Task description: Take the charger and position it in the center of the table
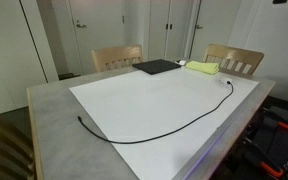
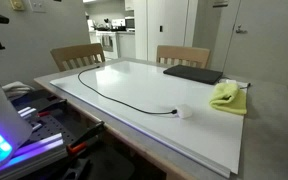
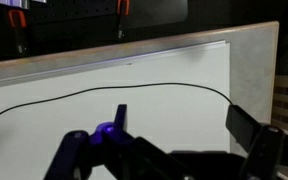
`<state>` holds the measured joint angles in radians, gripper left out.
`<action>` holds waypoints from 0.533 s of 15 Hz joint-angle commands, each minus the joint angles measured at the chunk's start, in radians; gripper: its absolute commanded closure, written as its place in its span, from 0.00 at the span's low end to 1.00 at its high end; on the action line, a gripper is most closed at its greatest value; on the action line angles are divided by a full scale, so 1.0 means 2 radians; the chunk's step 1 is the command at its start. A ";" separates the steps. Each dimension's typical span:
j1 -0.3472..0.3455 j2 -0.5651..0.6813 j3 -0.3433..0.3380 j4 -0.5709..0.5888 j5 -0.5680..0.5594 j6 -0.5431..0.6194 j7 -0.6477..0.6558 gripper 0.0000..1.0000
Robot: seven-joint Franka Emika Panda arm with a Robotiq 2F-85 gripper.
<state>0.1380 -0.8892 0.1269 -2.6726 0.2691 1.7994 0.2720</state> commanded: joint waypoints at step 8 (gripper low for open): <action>-0.010 0.056 0.005 0.025 -0.007 0.001 -0.035 0.00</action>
<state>0.1370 -0.8692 0.1272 -2.6686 0.2672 1.8005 0.2447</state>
